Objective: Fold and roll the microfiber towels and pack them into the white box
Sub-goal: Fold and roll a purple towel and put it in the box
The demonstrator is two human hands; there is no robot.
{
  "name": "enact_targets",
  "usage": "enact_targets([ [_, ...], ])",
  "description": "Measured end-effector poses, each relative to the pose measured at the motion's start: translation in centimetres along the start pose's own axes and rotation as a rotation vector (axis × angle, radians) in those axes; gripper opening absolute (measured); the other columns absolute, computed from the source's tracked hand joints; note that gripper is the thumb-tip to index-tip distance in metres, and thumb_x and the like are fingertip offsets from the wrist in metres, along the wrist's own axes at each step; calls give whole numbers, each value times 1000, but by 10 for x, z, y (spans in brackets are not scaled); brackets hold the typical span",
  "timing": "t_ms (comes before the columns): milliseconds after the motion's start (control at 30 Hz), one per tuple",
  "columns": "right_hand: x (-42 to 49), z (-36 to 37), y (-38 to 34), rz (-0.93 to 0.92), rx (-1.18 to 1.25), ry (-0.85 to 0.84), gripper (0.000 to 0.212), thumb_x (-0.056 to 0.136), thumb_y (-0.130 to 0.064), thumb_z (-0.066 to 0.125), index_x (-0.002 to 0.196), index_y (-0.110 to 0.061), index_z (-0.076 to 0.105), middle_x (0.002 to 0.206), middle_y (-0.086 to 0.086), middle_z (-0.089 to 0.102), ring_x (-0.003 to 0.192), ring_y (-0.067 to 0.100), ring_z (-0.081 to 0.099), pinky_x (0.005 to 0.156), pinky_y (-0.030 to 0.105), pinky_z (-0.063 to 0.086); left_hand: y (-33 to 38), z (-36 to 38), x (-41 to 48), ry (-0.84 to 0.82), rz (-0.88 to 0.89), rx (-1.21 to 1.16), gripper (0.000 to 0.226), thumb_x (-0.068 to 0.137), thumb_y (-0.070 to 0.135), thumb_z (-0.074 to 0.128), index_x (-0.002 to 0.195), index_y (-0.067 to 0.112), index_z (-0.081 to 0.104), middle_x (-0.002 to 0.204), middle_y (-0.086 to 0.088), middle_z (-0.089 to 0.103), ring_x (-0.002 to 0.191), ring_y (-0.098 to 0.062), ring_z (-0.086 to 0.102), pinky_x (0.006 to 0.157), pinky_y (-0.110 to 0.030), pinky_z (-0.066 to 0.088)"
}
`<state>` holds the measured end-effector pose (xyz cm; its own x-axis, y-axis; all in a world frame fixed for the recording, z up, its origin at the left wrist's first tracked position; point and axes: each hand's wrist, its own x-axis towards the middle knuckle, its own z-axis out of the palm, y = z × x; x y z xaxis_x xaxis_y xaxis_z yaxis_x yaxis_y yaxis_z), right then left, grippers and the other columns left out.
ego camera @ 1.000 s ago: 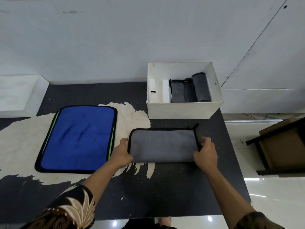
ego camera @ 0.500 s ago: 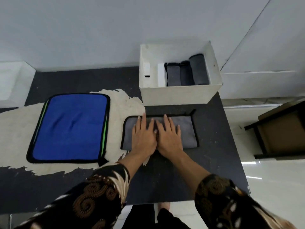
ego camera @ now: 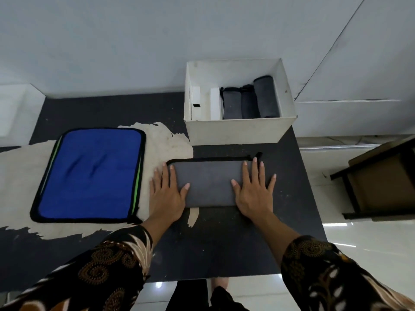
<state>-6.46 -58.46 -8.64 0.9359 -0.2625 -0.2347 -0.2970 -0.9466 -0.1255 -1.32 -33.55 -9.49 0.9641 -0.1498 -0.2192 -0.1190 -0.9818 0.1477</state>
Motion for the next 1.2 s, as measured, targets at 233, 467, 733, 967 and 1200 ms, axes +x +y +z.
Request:
enact_targets([
  [233,-7,-25,8,251,190,137,70,92,-45,54,149,-13,27,155,20,26,139,40,28,111,59,22,5,-22,-24,163,-316,-174,67,92,41,58,146,10,33,144,-18,39,130,-35,38,105,-50,34],
  [467,-8,-39,14,602,424,-73,50,87,-40,59,126,-12,45,126,13,58,118,36,53,103,50,35,15,-37,-15,-21,-446,-327,44,93,37,58,128,12,48,125,-14,51,110,-33,54,95,-47,44],
  [733,-16,-47,23,511,609,-145,36,91,-35,61,113,-6,63,112,13,65,101,31,62,76,33,47,8,-52,-21,-95,-444,-517,33,97,17,53,127,6,45,116,-16,61,90,-23,56,77,-35,48],
  [967,-39,-48,44,461,638,-157,26,91,-33,62,103,-10,64,100,11,70,88,27,67,77,35,54,16,-53,-52,-91,-374,-672,28,94,18,60,118,14,44,103,-7,57,88,-21,57,71,-31,48],
  [1200,-62,-37,64,491,647,-212,23,94,-32,57,106,-12,56,88,6,69,72,21,71,70,41,61,19,-33,-79,-124,-312,-650,21,95,19,60,115,17,55,105,0,58,89,-13,52,75,-26,40],
])
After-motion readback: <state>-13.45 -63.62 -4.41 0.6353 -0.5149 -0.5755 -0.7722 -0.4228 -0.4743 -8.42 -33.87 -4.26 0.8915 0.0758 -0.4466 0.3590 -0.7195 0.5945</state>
